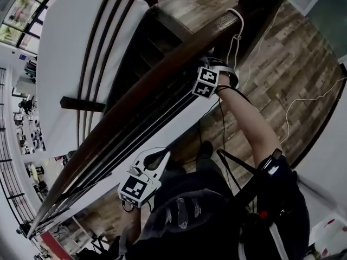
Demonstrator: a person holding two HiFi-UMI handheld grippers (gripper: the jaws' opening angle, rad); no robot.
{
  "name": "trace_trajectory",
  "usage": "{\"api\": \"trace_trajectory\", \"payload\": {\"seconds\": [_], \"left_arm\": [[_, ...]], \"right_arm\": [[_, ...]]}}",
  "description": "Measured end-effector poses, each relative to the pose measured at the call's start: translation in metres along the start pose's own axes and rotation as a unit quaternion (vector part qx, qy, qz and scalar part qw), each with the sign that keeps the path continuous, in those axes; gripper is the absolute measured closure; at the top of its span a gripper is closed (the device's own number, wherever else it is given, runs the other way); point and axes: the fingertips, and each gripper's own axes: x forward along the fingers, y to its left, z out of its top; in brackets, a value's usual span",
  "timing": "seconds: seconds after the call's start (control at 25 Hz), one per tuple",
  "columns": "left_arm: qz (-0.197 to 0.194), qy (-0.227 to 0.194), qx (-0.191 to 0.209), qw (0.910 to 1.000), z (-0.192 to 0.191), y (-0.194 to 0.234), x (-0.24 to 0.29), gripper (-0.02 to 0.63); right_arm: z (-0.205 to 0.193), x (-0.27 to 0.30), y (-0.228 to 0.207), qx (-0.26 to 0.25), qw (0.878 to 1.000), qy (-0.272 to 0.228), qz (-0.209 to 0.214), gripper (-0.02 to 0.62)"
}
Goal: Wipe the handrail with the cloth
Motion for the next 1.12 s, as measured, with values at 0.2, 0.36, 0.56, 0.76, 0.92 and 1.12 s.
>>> {"api": "trace_trajectory", "payload": {"seconds": [0.2,0.36,0.56,0.76,0.92,1.12], "left_arm": [[0.016,0.008,0.007,0.9998,0.018,0.005,0.0,0.598],[0.043,-0.007,-0.005,0.999,0.023,0.007,-0.004,0.598],[0.055,0.0,-0.001,0.9985,0.01,0.001,-0.005,0.598],[0.065,-0.033,-0.014,0.9972,0.013,0.017,-0.021,0.598],[0.078,-0.062,-0.017,0.9949,0.005,0.025,-0.052,0.598],[0.078,-0.105,-0.014,0.9914,0.003,0.041,-0.089,0.598]], "right_arm": [[-0.012,0.004,-0.026,-0.009,1.0,0.019,0.004,0.543],[-0.012,0.006,-0.051,0.002,1.0,0.016,-0.01,0.543],[-0.024,-0.001,-0.04,0.001,1.0,0.009,-0.005,0.543],[0.024,-0.051,0.026,0.034,0.995,-0.063,0.075,0.543],[0.068,-0.113,0.124,0.05,0.969,-0.131,0.205,0.543],[0.132,-0.203,0.173,0.28,0.867,-0.283,0.298,0.543]]}}
